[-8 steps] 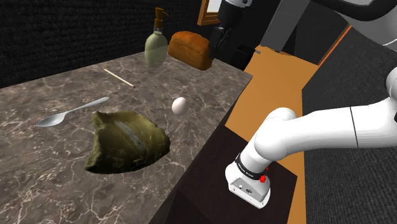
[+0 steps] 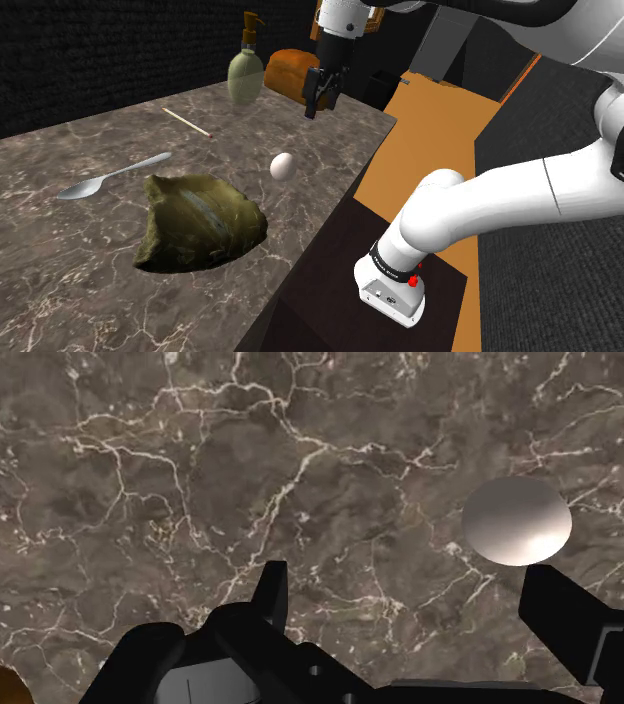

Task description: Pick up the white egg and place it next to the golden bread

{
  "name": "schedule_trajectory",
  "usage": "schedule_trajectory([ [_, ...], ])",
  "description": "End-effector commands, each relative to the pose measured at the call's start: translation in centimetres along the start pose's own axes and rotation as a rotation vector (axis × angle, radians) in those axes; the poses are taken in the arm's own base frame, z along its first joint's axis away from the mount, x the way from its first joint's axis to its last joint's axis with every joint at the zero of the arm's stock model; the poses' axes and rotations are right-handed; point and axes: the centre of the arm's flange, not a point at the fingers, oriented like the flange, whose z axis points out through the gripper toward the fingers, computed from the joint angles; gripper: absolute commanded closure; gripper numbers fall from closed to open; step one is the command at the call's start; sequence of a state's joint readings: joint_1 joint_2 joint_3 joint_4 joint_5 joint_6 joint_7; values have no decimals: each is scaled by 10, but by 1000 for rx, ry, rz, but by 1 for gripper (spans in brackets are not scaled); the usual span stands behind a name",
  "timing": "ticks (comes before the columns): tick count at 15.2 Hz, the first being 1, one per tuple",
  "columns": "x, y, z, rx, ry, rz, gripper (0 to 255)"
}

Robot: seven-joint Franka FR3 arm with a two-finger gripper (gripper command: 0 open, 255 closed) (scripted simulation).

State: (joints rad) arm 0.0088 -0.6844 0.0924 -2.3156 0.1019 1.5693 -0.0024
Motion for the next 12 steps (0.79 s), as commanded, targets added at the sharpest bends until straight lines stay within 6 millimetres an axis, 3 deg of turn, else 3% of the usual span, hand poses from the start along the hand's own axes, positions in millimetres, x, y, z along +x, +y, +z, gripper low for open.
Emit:
schedule_trajectory([
  [1, 8, -13, 17, 53, -49, 44, 0],
  [7, 33, -49, 73, 208, -192, 168, 0],
  [12, 31, -56, 96, 217, -200, 175, 0],
])
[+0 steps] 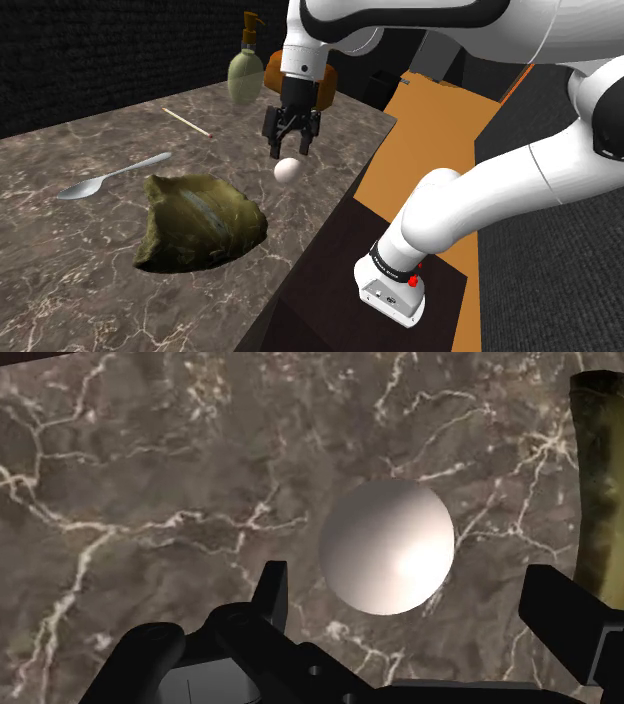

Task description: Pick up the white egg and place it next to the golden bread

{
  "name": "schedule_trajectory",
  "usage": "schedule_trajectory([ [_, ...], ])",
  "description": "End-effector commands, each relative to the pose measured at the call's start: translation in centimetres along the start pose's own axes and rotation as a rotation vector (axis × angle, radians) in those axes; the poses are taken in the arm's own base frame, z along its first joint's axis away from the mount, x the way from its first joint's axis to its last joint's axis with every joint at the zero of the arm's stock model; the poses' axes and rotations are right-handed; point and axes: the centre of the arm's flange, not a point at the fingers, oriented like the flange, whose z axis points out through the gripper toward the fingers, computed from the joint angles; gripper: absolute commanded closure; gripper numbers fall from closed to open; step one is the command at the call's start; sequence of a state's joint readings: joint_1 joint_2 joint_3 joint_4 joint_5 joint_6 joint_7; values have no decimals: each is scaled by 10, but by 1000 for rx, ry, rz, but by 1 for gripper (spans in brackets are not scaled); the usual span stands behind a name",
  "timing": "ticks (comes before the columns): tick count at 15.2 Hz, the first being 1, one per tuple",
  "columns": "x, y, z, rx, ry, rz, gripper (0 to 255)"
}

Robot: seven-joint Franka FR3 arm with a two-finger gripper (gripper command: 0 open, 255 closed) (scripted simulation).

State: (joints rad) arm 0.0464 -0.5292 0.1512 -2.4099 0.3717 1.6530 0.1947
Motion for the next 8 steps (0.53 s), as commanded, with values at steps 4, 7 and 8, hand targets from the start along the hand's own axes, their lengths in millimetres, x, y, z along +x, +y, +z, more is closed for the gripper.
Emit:
schedule_trajectory([
  [4, 0, 0, 25, 1, -1, 1, 0],
  [7, 0, 0, 25, 1, -1, 1, 0],
  [8, 0, 0, 25, 1, -1, 1, 0],
])
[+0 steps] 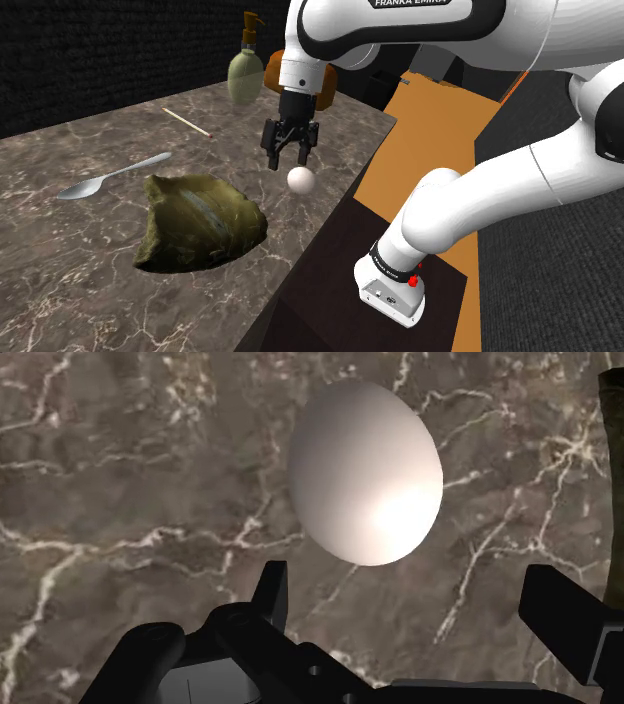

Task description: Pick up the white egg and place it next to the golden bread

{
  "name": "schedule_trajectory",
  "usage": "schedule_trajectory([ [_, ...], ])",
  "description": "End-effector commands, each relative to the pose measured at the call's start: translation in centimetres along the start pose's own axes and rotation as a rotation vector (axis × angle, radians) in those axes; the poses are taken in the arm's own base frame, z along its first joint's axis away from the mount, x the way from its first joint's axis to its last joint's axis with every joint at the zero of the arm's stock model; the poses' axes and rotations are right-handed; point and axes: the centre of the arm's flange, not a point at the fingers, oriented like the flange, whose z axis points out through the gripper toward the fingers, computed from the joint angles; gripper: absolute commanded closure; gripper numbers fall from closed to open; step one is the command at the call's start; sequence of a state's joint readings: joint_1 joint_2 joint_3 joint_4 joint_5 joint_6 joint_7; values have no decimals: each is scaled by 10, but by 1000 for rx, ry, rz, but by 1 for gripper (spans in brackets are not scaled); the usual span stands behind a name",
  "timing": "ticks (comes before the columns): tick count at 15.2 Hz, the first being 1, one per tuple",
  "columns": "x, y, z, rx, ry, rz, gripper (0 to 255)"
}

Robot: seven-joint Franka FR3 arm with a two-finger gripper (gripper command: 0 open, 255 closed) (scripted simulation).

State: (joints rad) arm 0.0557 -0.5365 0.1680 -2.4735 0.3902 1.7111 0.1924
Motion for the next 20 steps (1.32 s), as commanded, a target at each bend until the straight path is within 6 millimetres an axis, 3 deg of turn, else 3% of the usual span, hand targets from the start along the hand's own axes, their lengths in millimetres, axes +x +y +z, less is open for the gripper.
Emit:
schedule_trajectory([
  [1, 0, 0, 0, 0, 0, 0, 0],
  [3, 0, 0, 0, 0, 0, 0, 0],
  [4, 0, 0, 0, 0, 0, 0, 255],
  [13, 0, 0, 0, 0, 0, 0, 255],
  [14, 0, 0, 0, 0, 0, 0, 0],
  [18, -53, -21, -5, -107, 16, -189, 0],
  [20, -53, -20, 5, -107, 16, -189, 0],
])
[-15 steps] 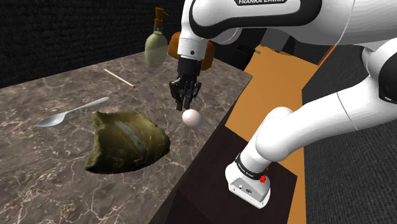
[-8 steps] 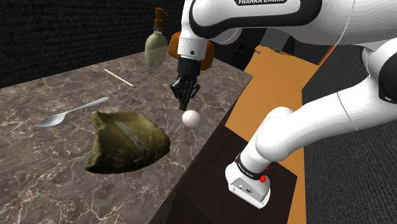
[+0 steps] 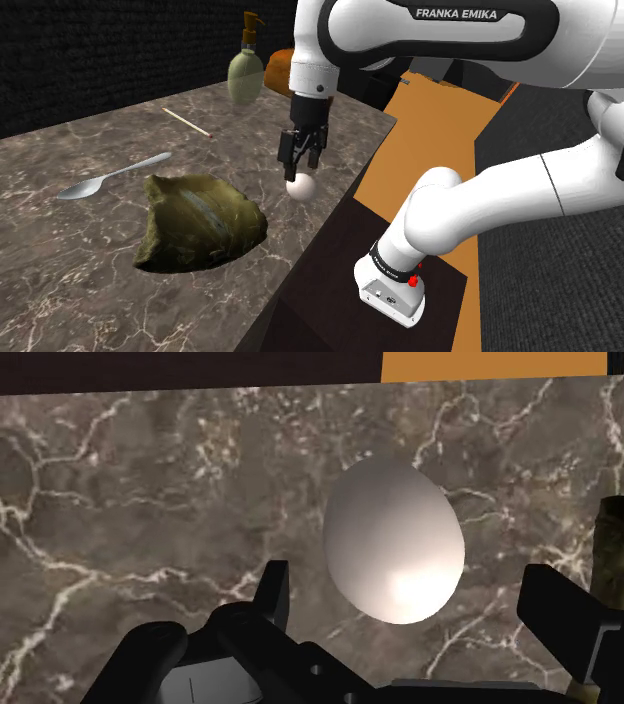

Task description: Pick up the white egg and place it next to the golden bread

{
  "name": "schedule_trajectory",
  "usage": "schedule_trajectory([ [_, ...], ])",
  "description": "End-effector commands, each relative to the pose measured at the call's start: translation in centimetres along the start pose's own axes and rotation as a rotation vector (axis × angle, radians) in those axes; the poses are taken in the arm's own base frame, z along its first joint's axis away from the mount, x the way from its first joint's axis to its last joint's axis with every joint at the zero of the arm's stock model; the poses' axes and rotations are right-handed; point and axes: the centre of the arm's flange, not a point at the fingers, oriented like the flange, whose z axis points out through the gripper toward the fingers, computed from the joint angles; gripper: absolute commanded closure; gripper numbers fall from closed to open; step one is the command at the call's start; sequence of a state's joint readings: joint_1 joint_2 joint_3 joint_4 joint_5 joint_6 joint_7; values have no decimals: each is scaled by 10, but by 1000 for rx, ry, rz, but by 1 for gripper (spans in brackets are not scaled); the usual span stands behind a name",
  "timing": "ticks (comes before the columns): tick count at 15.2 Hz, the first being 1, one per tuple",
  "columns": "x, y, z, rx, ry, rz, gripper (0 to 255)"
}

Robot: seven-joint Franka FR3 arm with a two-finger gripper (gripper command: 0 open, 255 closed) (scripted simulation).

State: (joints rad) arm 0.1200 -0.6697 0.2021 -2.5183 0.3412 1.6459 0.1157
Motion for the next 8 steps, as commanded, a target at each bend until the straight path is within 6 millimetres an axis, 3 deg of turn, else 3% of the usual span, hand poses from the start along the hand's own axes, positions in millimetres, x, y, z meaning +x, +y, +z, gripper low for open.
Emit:
schedule_trajectory([
  [1, -3, -1, 9, -6, 0, -11, 0],
  [5, -3, -1, 30, -6, 0, -11, 0],
  [8, -3, -1, 33, -6, 0, -11, 0],
])
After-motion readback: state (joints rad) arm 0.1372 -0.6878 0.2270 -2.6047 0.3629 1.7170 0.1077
